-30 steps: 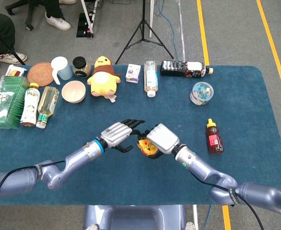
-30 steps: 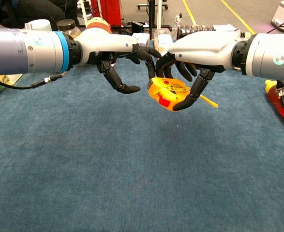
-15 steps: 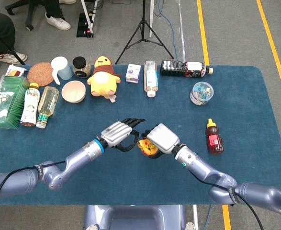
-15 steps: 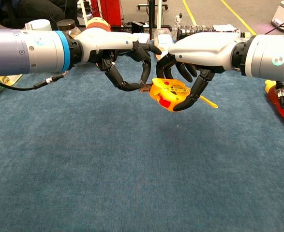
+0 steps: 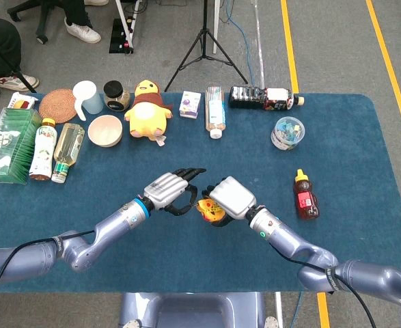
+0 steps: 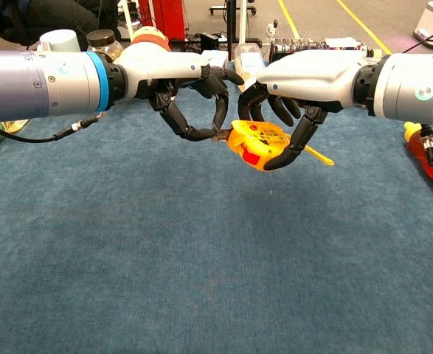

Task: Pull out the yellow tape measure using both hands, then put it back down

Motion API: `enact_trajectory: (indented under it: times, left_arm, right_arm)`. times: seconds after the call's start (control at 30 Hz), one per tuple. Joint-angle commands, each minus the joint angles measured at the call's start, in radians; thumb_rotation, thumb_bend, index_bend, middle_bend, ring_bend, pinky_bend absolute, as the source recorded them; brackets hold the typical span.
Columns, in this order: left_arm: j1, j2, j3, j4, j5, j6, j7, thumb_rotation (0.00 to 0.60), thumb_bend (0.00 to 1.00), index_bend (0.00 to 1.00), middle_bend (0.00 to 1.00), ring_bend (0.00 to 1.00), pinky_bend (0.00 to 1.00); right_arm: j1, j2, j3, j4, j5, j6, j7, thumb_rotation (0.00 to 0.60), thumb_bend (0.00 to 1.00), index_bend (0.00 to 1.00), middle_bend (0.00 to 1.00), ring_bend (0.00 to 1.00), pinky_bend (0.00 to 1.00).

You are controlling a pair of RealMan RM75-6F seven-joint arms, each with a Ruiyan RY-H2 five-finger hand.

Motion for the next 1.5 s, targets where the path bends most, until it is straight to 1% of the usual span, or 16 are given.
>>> enact_trajectory:
  times: [0.03, 0.3, 0.53, 0.9, 1.2, 1.5]
  left_arm:
    - [0.002, -0.004, -0.001, 0.003, -0.004, 0.004, 0.003, 0.600, 0.40, 0.58, 0.00, 0.00, 0.08]
    - [0.004, 0.001, -0.004, -0.002, -0.018, 0.000, 0.011, 0.600, 0.40, 0.59, 0.00, 0.00, 0.08]
    - [0.007, 0.032, -0.004, -0.023, -0.029, -0.027, -0.011, 0.600, 0.40, 0.59, 0.00, 0.00, 0.08]
    - [0.033, 0.105, 0.016, -0.055, -0.015, -0.057, -0.054, 0.600, 0.40, 0.59, 0.00, 0.00, 0.08]
    - [0.063, 0.157, 0.034, -0.072, 0.011, -0.058, -0.094, 0.600, 0.40, 0.59, 0.00, 0.00, 0.08]
    - [0.105, 0.231, 0.059, -0.104, 0.050, -0.047, -0.136, 0.600, 0.40, 0.59, 0.01, 0.00, 0.08]
  right_arm:
    - [0.000, 0.000, -0.001, 0.000, 0.000, -0.001, 0.000, 0.415, 0.22, 0.59, 0.62, 0.58, 0.53]
    - [0.000, 0.009, -0.005, -0.004, -0.003, -0.004, 0.002, 0.414, 0.22, 0.59, 0.62, 0.58, 0.53]
    - [-0.002, 0.028, -0.008, -0.014, -0.003, -0.008, 0.002, 0.415, 0.22, 0.59, 0.62, 0.58, 0.53]
    - [-0.008, 0.065, -0.028, -0.020, -0.012, -0.023, -0.001, 0.414, 0.22, 0.60, 0.62, 0.58, 0.53]
    - [-0.016, 0.092, -0.047, -0.020, -0.031, -0.026, -0.002, 0.415, 0.22, 0.59, 0.63, 0.58, 0.53]
    - [-0.028, 0.122, -0.065, -0.018, -0.039, -0.028, -0.005, 0.416, 0.22, 0.59, 0.63, 0.58, 0.53]
